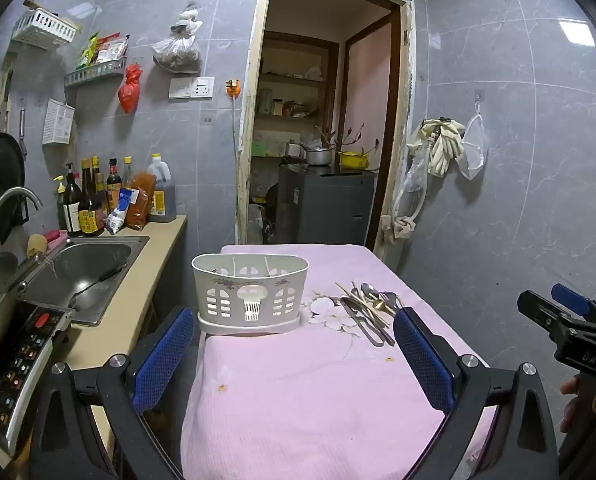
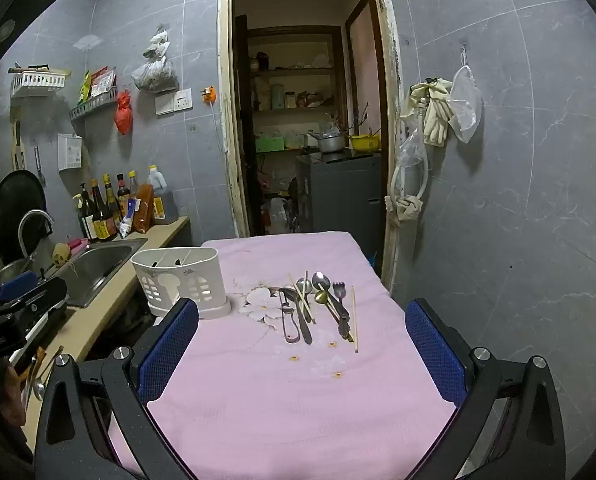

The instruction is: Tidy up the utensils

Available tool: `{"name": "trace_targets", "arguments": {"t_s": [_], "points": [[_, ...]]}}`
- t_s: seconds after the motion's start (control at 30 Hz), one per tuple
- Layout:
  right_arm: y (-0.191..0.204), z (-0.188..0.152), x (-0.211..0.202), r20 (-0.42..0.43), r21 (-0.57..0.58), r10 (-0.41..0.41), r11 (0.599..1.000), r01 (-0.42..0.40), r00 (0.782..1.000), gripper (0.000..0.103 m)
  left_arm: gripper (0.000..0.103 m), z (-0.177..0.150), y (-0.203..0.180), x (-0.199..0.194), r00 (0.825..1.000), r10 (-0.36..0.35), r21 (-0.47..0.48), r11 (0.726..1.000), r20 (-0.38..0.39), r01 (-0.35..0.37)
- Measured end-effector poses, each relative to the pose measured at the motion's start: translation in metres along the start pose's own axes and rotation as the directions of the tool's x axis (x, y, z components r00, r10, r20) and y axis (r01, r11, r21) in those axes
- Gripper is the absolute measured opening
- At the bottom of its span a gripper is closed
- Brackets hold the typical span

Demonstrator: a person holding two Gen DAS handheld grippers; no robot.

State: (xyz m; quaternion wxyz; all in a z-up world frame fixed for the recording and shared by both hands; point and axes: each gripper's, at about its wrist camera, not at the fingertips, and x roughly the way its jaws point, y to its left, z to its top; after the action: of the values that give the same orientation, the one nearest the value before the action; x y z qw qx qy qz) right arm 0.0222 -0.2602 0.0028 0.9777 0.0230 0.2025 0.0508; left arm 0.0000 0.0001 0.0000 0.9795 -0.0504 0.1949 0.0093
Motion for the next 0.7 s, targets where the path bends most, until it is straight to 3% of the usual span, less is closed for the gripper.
{"name": "trace_targets", "arguments": {"t_s": [0.7], "points": [[0.0018, -0.0014, 0.0004, -0.001, -0.009, -0.004, 1.000, 0.004, 1.000, 0.102, 0.101, 0.0000, 0.0001, 0.0002, 1.000, -0.001, -0.002, 1.000, -0.005, 0.001]]}}
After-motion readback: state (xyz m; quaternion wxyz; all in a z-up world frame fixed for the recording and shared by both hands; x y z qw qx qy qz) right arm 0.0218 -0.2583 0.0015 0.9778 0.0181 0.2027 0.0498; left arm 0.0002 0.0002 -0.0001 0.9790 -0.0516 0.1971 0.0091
